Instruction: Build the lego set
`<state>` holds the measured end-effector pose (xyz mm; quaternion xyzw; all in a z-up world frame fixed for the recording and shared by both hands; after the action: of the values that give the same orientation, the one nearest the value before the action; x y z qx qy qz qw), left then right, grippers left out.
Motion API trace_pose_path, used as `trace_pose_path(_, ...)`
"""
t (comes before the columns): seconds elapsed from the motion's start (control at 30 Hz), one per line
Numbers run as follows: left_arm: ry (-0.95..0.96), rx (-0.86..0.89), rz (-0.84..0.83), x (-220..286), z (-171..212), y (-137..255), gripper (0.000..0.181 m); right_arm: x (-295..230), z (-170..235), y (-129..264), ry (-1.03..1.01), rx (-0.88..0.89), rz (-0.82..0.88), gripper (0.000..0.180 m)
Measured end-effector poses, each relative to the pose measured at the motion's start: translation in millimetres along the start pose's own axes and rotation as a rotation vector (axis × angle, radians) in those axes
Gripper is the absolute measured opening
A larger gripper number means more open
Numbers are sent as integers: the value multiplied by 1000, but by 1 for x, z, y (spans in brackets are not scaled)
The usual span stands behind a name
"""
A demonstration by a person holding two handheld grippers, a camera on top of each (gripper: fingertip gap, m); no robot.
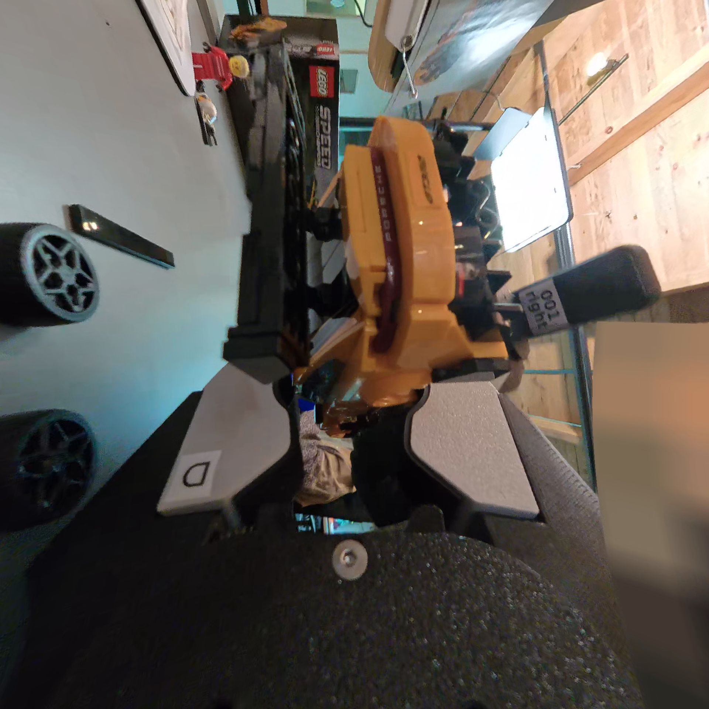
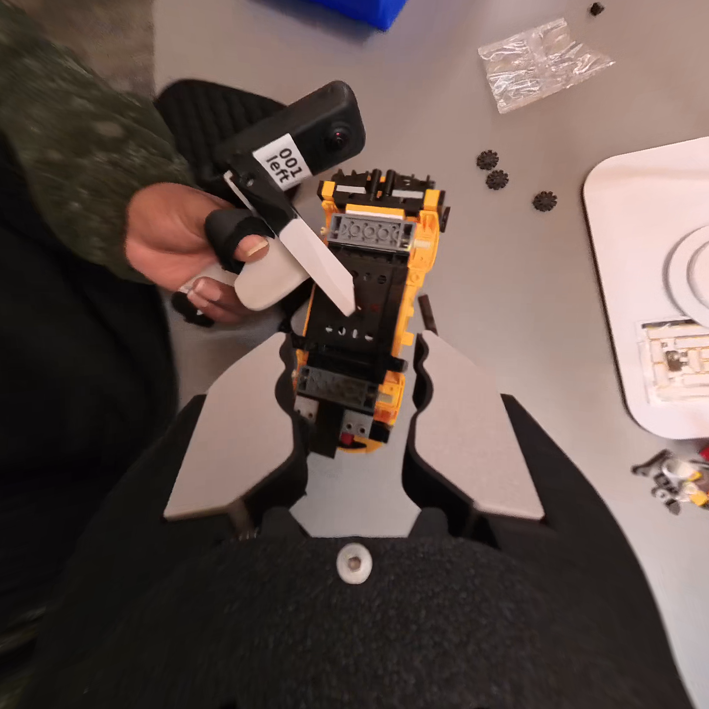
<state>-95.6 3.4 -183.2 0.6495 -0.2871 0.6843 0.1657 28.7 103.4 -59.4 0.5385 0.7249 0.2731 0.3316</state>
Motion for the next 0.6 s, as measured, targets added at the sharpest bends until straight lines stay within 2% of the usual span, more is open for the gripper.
trace_pose_path(0.17, -61, -118, 16, 11, 1, -3, 58, 15, 16, 15, -140, 133, -135, 41)
trace_pose_path(0.4, -50, -236, 5, 12, 3, -7, 58, 12, 25, 5, -132, 200, -172, 19)
trace_pose_path(0.6, -35, -288, -13, 9, 2, -12, 58, 24, 34, -2, -199, 181, -207, 17)
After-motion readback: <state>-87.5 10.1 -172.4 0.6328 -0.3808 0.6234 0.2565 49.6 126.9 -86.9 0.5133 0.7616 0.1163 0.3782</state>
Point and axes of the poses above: each gripper's, where its closed fingertips meet, y back along the fingers, z out of its underside, x = y × z across the jaws, the point moved 10 cm from there along y, back along the fingers, and after that the axes turned 1 degree about x, right-handed, at the moved point
